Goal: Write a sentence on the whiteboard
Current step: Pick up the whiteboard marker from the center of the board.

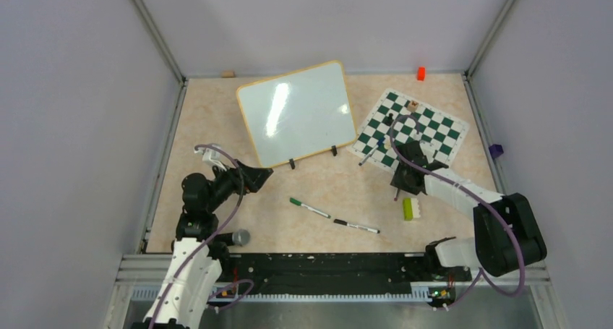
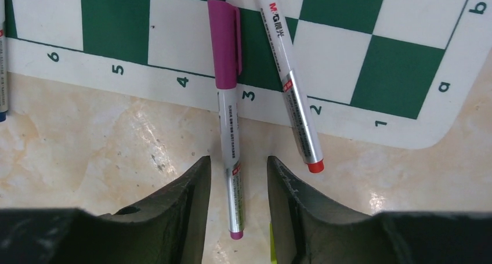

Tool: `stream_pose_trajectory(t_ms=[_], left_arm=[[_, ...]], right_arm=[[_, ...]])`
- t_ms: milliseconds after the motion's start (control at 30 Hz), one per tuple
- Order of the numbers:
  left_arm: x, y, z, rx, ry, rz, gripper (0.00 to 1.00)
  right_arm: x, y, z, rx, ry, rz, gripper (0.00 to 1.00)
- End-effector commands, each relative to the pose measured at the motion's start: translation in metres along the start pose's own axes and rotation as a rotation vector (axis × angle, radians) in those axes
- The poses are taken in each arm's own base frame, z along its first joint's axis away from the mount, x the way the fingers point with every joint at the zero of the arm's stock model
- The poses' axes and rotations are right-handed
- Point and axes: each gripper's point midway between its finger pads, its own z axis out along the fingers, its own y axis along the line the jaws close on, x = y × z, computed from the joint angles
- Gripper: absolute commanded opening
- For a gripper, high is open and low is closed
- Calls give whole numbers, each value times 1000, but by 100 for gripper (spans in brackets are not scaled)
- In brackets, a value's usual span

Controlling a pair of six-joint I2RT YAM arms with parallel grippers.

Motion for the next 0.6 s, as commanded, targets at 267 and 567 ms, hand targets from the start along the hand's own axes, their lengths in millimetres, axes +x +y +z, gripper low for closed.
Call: stream_pose_trajectory(t_ms=[267,567], left_arm=[[-11,-15,1,58,-28,47,93],[-8,-38,11,140,34,-70,92]], right_arm=[[-8,36,-8,-148,20,-82,0],[5,126,-112,-916,13,-333,0]])
